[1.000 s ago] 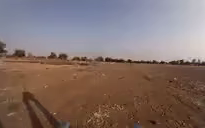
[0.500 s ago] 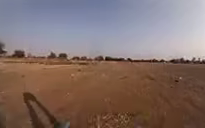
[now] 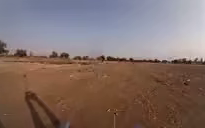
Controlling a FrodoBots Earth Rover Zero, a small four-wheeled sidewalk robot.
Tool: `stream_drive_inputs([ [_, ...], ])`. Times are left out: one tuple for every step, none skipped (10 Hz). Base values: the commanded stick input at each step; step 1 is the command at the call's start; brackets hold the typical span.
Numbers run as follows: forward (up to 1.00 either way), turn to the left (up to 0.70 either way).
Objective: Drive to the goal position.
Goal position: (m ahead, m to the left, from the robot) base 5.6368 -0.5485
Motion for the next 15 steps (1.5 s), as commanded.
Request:
stream_drive_inputs([
  [0.70, 0.00],
  [0.70, 0.00],
  [0.70, 0.00],
  [0.70, 0.00],
  [0.70, 0.00],
  [0.70, 0.00],
  [0.70, 0.00],
  [0.70, 0.00],
  [0.70, 0.00],
  [0.70, 0.00],
  [0.70, 0.00],
  [0.70, 0.00],
  [0.70, 0.00],
  [0.70, 0.00],
  [0.70, -0.05],
])
